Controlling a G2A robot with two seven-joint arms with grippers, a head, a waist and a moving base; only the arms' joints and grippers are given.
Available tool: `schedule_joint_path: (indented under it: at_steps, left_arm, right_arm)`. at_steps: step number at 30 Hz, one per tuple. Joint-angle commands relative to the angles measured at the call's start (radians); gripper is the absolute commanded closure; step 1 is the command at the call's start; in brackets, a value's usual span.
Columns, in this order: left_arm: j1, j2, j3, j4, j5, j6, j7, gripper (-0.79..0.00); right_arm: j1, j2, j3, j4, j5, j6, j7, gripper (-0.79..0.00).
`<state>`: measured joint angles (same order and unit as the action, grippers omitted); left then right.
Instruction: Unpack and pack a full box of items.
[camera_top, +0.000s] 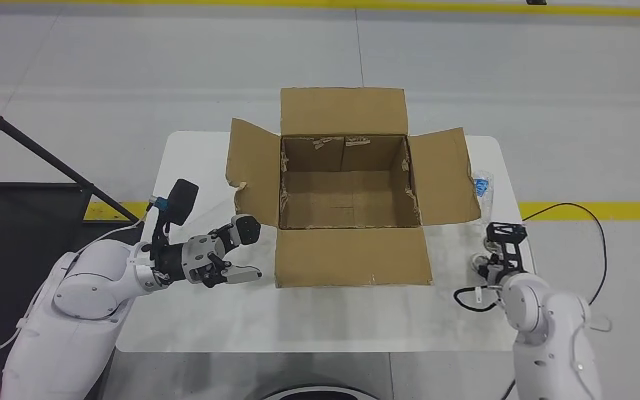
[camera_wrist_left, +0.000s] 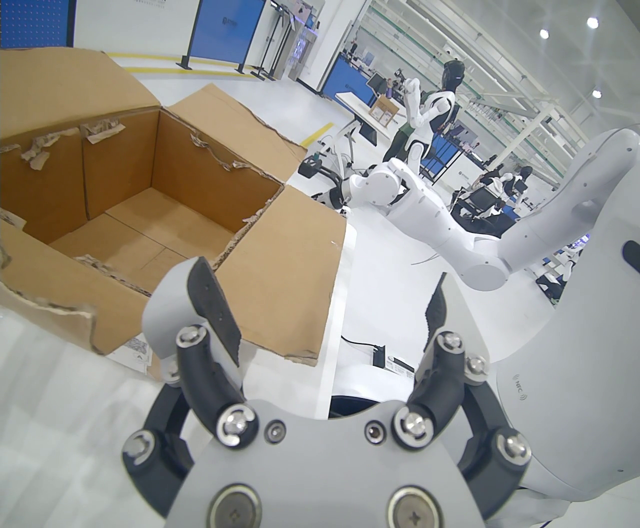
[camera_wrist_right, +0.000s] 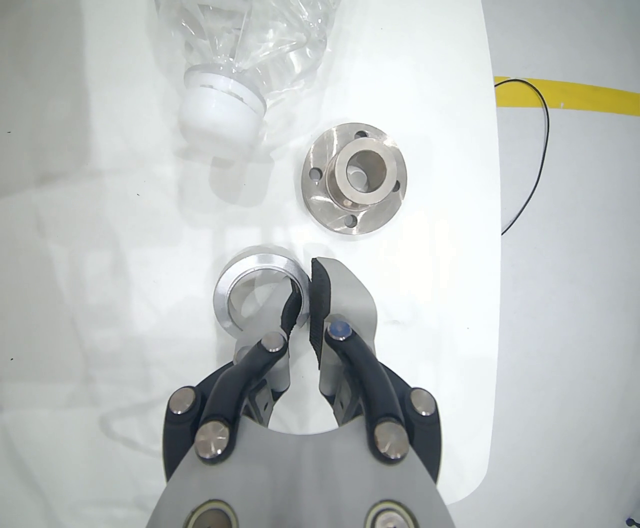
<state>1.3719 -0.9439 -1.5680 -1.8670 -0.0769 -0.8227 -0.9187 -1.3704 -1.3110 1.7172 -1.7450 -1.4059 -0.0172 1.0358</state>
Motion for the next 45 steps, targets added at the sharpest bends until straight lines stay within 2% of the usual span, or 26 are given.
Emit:
schedule_joint_path:
  at_steps: [1, 6, 9, 11, 12, 19, 23, 45]
  left_arm:
    - [0.0, 0.0, 0.0, 0.0, 0.0, 0.0, 0.0, -0.785]
    - [0.0, 0.0, 0.0, 0.0, 0.0, 0.0, 0.0, -0.785]
    - [0.0, 0.0, 0.0, 0.0, 0.0, 0.0, 0.0, -0.785]
    - [0.0, 0.0, 0.0, 0.0, 0.0, 0.0, 0.0, -0.785]
    - [0.0, 0.0, 0.0, 0.0, 0.0, 0.0, 0.0, -0.785]
    - [0.0, 0.0, 0.0, 0.0, 0.0, 0.0, 0.0, -0.785]
    - [0.0, 0.0, 0.0, 0.0, 0.0, 0.0, 0.0, -0.785]
    - [0.0, 0.0, 0.0, 0.0, 0.0, 0.0, 0.0, -0.785]
  right_arm:
    - [0.001, 0.001, -0.002, 0.0, 0.003, 0.005, 0.001, -0.323]
    - [0.006, 0.002, -0.01, 0.007, 0.009, 0.012, -0.001, -0.339]
    - [0.005, 0.003, -0.004, 0.004, 0.027, 0.025, -0.015, -0.379]
    - [-0.004, 0.004, 0.012, -0.014, 0.045, 0.033, -0.031, -0.576]
    - [-0.009, 0.004, 0.023, -0.026, 0.055, 0.04, -0.039, -0.785]
    - [-0.019, 0.01, 0.099, -0.118, 0.16, 0.038, -0.075, -0.785]
    - [-0.028, 0.015, 0.151, -0.161, 0.272, -0.016, -0.098, -0.785]
    - [-0.028, 0.015, 0.151, -0.161, 0.272, -0.016, -0.098, -0.785]
